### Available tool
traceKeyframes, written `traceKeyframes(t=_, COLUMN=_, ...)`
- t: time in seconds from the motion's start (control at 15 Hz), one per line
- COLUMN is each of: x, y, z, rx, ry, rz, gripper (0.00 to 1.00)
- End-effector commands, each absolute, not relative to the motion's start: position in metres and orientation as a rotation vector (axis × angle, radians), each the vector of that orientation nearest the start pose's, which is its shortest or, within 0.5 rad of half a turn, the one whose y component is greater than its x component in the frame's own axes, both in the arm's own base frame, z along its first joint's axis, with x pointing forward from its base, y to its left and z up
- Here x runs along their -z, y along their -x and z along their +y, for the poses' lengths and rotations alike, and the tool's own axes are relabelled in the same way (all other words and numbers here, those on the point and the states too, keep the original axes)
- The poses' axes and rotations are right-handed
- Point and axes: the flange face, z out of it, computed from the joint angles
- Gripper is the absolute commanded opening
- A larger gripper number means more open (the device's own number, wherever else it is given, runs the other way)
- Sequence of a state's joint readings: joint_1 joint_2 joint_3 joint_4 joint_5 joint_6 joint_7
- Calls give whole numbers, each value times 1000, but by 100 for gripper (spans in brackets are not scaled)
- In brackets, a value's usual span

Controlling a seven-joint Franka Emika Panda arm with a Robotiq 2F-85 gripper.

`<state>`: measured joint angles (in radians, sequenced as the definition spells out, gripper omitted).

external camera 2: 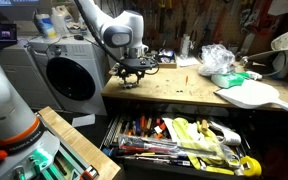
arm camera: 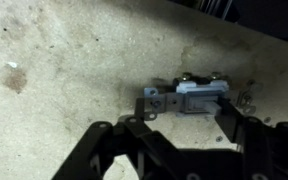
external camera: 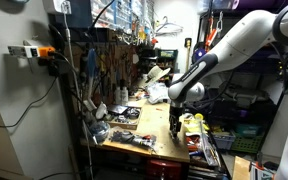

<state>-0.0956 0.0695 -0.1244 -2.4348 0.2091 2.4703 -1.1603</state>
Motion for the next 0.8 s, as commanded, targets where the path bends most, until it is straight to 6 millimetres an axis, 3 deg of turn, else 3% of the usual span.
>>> traceKeyframes(t=0.0, x=-274, y=-471, z=-109, rx=45, ry=2809, rz=-1147, gripper=97)
traceKeyframes(t=0.73, x=-273, y=-470, z=-114, rx=21, ry=2808, rz=-1135, gripper=100)
